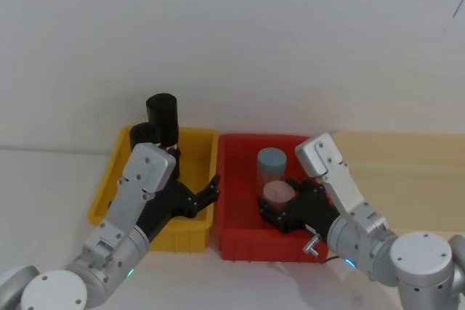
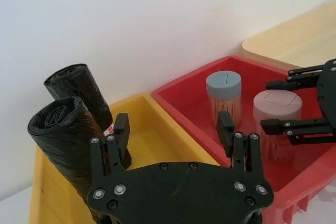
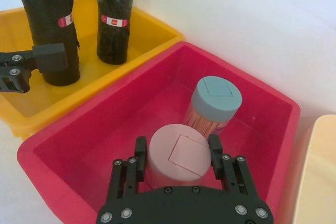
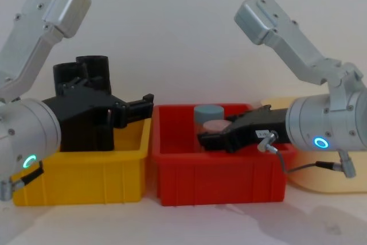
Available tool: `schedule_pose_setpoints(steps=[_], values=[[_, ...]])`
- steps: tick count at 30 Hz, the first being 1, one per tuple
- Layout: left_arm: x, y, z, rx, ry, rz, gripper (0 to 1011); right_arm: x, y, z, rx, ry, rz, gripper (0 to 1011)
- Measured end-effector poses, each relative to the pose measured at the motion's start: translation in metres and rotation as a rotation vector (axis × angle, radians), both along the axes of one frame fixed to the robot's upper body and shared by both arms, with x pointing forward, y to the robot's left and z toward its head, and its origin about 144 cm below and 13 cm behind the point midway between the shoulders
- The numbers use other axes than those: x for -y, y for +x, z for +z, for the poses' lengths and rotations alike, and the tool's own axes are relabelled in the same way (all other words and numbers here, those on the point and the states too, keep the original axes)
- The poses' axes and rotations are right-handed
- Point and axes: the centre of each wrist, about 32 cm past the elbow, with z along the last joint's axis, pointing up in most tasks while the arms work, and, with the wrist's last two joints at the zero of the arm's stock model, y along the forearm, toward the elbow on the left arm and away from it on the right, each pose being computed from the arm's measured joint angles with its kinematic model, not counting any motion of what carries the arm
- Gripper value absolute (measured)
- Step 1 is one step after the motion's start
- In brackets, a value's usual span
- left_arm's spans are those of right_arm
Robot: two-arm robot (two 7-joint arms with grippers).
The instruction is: Pick up the garbage bag with the one hand and transfer it to the other hand.
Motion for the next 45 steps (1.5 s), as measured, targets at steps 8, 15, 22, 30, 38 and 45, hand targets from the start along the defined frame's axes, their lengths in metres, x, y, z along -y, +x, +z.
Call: schedule_pose_setpoints(steps=[8, 15, 22, 30, 38, 45], values=[[0.000, 0.000, 0.000, 0.000, 0.000, 0.000, 1002, 0.001, 0.000, 0.001, 0.003, 0.005, -0.003, 692], [0.000, 0.000, 0.000, 0.000, 0.000, 0.000, 1002, 0.006, -0.001, 0.013, 0.040, 0.036, -0.017, 692], [0.000, 0.000, 0.000, 0.000, 0.000, 0.000, 1002, 0.021, -0.003, 0.038, 0.108, 0.090, -0.063, 692], [0.000, 0.000, 0.000, 0.000, 0.000, 0.000, 1002, 0.041, -0.005, 0.063, 0.176, 0.132, -0.143, 692], [0.000, 0.000, 0.000, 0.000, 0.000, 0.000, 1002, 0.063, -0.006, 0.075, 0.213, 0.146, -0.244, 692], [0.000, 0.000, 0.000, 0.000, 0.000, 0.000, 1002, 0.074, -0.005, 0.071, 0.194, 0.124, -0.301, 692]])
